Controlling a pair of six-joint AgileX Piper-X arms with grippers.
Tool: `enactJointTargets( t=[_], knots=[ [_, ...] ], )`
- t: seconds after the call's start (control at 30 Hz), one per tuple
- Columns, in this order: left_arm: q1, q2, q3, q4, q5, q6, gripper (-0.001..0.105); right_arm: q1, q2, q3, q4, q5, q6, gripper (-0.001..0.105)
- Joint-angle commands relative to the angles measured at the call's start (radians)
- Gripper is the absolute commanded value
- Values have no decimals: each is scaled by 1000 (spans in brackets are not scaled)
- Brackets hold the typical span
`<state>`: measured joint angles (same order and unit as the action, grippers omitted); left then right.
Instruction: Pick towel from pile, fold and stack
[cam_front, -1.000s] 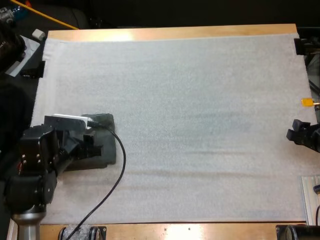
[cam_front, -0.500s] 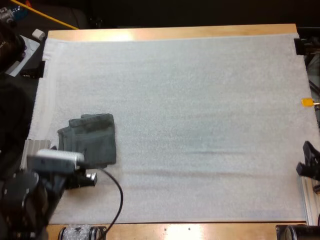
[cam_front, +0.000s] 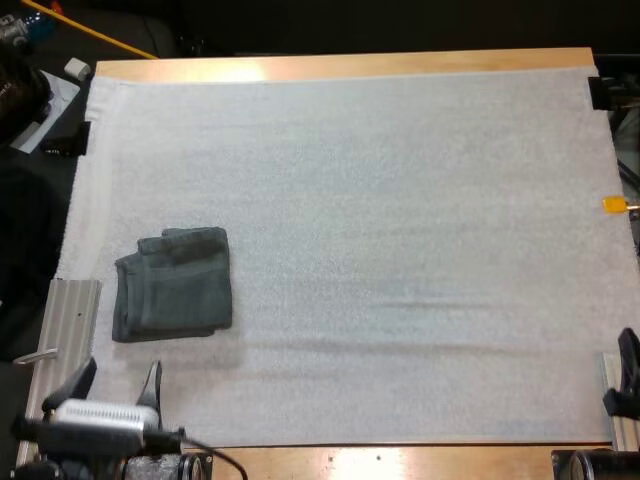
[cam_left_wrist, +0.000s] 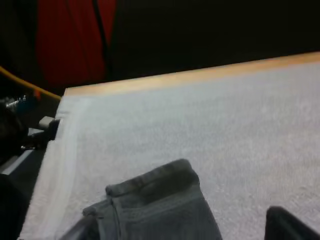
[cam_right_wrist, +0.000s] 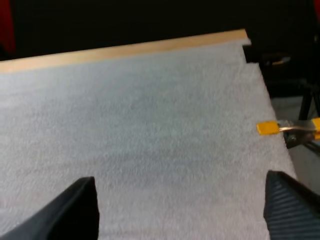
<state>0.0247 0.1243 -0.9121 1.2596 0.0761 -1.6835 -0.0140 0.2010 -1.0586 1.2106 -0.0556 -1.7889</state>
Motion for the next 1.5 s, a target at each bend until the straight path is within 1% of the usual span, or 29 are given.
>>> enactJointTargets(
  t=[0.0, 0.33, 0.47, 0.57, 0.77, 0.97, 1.17, 1.3, 1.37, 1.47],
  knots=[
    [-4, -63, -3, 65, -13, 10, 63, -3, -67, -6, 21, 8, 3, 67],
    [-1, -217, -3, 245, -25, 44, 64, -3, -230, 62, 46, 11, 14, 67],
    [0, -246, -3, 275, -23, 45, 64, -4, -257, 77, 65, 11, 11, 67],
    [1, -275, -4, 288, -3, 38, 63, -2, -253, 73, 82, 10, 11, 66],
    [0, -280, -4, 296, 19, 42, 63, -2, -257, 75, 83, 20, 9, 66],
    [1, -276, 4, 238, 18, 52, 63, -1, -255, 91, 16, 43, 14, 66],
    [1, -277, 50, 54, 8, 53, 63, -1, -257, 142, -119, 49, 18, 66],
    [1, -278, 114, -62, 7, 52, 63, -3, -257, 200, -184, 42, 17, 66],
    [1, -286, 106, -36, 14, 51, 63, -1, -255, 190, -156, 44, 13, 66],
    [1, -291, 138, -79, 15, 51, 63, 0, -261, 222, -168, 45, 13, 66]
  ],
)
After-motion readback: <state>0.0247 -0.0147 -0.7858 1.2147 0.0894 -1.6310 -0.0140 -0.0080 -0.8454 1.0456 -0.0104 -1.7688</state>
